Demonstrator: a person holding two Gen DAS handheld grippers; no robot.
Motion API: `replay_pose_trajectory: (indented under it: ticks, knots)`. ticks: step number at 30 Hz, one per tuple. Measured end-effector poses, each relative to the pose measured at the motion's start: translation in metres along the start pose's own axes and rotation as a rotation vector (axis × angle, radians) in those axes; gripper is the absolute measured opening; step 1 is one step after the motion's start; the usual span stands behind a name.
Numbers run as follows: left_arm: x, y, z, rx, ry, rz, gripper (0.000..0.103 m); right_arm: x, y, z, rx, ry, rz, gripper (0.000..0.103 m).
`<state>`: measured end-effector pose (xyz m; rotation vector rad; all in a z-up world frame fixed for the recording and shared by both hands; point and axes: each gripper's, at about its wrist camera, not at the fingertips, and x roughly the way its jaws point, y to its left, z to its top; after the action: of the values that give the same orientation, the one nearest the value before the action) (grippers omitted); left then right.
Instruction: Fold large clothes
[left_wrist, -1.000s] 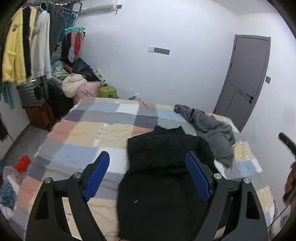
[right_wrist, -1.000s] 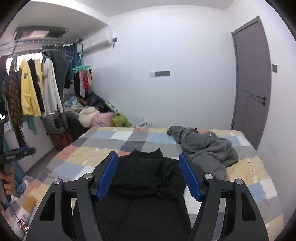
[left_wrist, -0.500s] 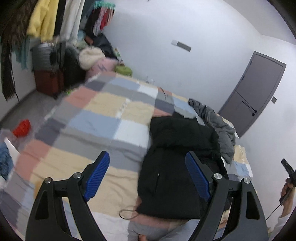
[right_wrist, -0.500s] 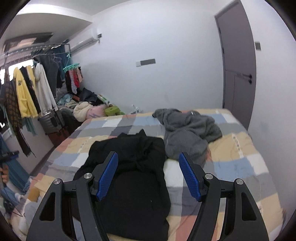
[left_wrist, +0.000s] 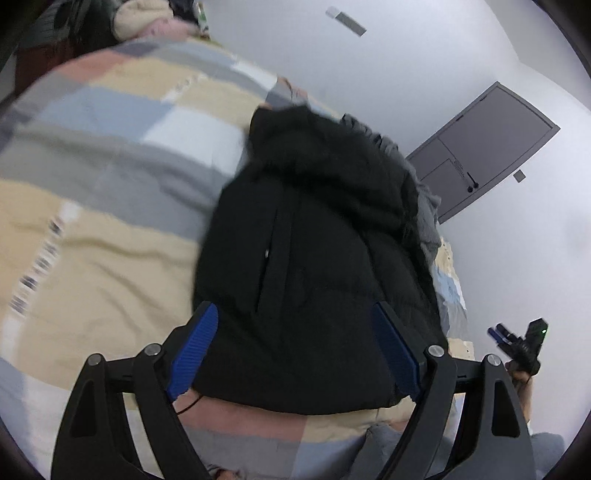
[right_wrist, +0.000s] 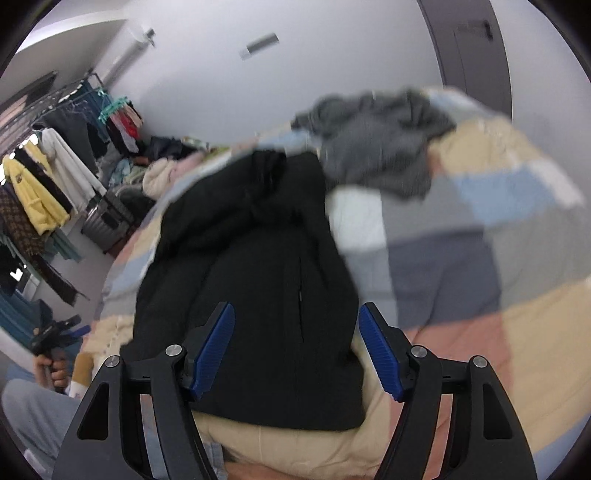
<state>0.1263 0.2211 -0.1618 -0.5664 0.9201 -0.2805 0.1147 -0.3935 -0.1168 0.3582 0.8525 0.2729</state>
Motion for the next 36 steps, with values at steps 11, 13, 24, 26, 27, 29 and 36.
replay_pose_trajectory:
  ticks: [11,13,24,26,27,29,36]
  knots:
    - [0.066,0.039,-0.03,-0.026,0.037,0.018,0.09,0.093,-0.045,-0.053,0.086,0.165,0.069,0.077]
    - [0.075,0.047,-0.034,-0.037,0.038,0.049,0.09,0.103,-0.04,-0.057,0.043,0.176,0.061,0.082]
    - [0.077,0.052,-0.056,-0.095,0.037,-0.253,0.081,0.099,-0.018,-0.054,0.034,0.155,0.372,0.088]
    - [0.068,0.049,-0.057,-0.082,0.026,-0.326,0.081,0.092,-0.011,-0.054,-0.005,0.145,0.402,0.089]
    - [0.067,0.049,-0.057,-0.072,0.026,-0.34,0.08,0.092,-0.008,-0.055,-0.025,0.149,0.395,0.089]
    - [0.071,0.052,-0.059,-0.078,0.046,-0.31,0.077,0.099,-0.01,-0.058,-0.026,0.175,0.353,0.089]
    - [0.095,0.065,-0.07,-0.074,0.096,-0.206,0.074,0.135,-0.013,-0.073,-0.102,0.285,0.196,0.089]
